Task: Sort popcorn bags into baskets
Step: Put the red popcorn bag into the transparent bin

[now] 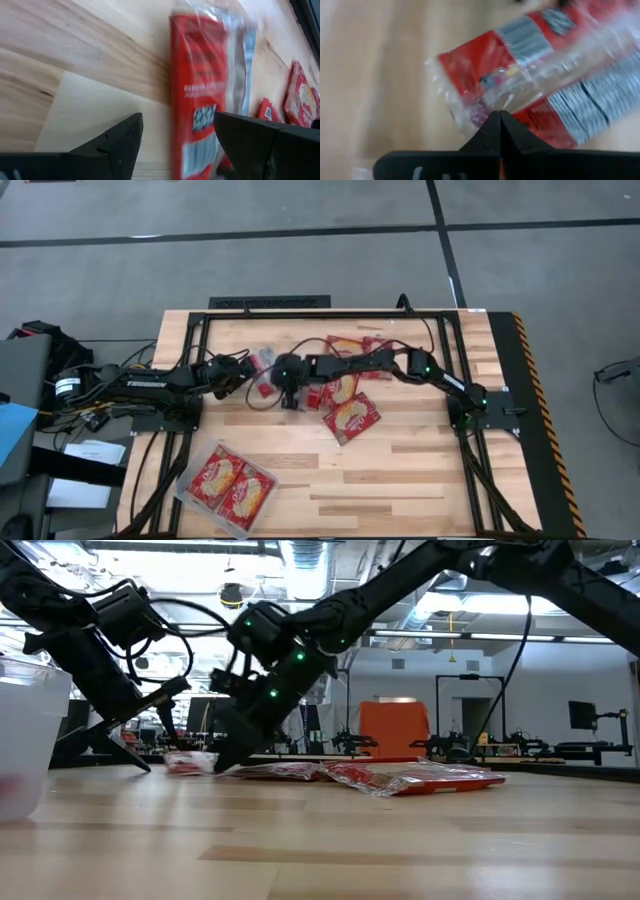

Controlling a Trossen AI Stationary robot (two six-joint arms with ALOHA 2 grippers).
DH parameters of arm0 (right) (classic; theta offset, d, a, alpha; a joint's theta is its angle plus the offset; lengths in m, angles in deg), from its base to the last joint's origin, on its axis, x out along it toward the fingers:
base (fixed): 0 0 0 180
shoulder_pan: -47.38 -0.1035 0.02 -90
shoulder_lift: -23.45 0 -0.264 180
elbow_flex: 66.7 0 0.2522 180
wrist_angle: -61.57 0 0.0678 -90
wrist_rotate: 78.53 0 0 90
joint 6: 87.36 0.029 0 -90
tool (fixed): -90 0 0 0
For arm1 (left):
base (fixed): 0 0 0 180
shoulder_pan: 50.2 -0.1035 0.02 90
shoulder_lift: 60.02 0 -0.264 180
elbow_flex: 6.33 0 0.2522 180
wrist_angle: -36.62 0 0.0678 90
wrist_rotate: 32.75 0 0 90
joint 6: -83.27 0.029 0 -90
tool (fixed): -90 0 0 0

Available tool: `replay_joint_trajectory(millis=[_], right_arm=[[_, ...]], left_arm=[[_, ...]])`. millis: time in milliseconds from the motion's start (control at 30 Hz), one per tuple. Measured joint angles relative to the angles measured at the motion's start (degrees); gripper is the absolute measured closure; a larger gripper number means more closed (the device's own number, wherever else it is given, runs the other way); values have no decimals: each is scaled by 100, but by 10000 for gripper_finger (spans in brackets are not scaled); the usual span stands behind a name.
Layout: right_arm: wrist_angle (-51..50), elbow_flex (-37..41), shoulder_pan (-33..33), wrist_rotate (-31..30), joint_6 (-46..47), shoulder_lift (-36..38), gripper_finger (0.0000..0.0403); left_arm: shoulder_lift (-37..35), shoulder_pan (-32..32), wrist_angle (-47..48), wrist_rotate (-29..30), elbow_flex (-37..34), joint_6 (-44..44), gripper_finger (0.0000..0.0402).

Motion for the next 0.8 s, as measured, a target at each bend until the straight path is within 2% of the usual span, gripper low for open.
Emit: replay_joint_trajectory(millis=[333,533,800], right_arm=[[-420,-703,-255,68,-389,-28,389],[-883,-953,-62,44,-376,437,387],[-1170,-949,385,30,-106,344,389]], left_arm=[[0,0,66,-57,-2,309,157],[0,0,1,-181,-6,839,157],[0,-2,-98,-305,-7,1217,157]])
